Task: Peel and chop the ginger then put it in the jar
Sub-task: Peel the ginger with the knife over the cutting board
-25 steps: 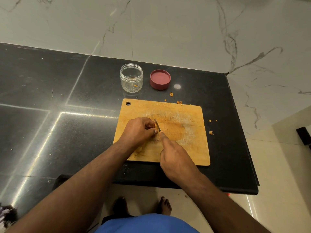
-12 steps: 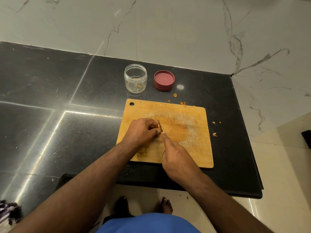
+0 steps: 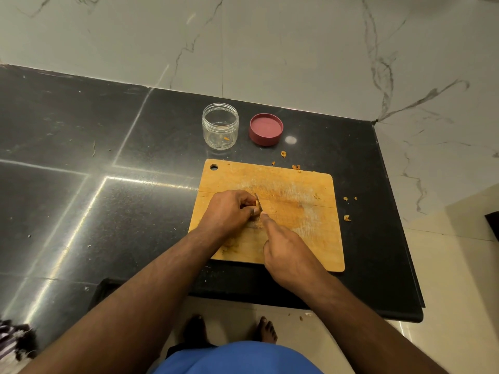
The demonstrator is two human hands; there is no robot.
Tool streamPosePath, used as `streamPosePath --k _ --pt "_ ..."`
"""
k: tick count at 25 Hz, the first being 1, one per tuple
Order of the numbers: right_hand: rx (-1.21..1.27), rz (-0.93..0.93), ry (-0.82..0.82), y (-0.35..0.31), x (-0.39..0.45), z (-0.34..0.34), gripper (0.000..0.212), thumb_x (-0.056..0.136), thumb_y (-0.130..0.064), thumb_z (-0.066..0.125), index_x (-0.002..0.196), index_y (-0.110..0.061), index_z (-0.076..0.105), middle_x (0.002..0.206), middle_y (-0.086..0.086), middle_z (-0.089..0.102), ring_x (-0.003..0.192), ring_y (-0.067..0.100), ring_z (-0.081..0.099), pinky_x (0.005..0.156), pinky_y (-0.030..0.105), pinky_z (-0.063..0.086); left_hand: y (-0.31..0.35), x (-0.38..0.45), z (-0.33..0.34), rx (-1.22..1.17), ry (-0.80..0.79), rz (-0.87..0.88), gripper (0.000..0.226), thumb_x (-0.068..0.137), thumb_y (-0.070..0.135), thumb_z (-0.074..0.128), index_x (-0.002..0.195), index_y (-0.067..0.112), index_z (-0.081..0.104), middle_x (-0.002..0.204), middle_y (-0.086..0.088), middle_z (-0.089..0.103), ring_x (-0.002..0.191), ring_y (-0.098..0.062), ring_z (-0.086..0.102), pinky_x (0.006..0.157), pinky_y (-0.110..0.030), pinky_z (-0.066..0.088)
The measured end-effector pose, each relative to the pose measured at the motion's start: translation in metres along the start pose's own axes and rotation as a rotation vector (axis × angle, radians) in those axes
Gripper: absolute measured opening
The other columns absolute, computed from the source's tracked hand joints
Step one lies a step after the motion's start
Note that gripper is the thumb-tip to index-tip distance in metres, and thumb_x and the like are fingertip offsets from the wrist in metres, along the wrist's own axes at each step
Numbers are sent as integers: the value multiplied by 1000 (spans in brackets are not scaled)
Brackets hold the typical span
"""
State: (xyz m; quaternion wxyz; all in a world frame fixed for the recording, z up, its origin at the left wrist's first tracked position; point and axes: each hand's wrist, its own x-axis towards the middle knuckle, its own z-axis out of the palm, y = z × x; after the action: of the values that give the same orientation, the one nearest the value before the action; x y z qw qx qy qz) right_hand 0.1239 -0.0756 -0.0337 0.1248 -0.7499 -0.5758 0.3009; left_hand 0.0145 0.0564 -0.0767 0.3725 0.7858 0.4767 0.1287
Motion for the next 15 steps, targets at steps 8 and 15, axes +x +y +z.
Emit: streamPosePath --k 8,15 --pt "15 -8 -2 0 4 5 58 103 -20 34 157 -27 14 141 5 49 115 16 53 90 29 45 0 1 -1 13 -9 4 21 92 27 68 111 24 76 107 8 74 95 -7 65 79 -23 50" --pt "55 -17 11 4 -10 7 58 103 -21 34 157 -27 14 133 4 53 104 14 54 83 28 45 2 -3 0 23 -4 5 24 90 28 70 113 23 75 107 7 75 93 -7 65 77 -20 49"
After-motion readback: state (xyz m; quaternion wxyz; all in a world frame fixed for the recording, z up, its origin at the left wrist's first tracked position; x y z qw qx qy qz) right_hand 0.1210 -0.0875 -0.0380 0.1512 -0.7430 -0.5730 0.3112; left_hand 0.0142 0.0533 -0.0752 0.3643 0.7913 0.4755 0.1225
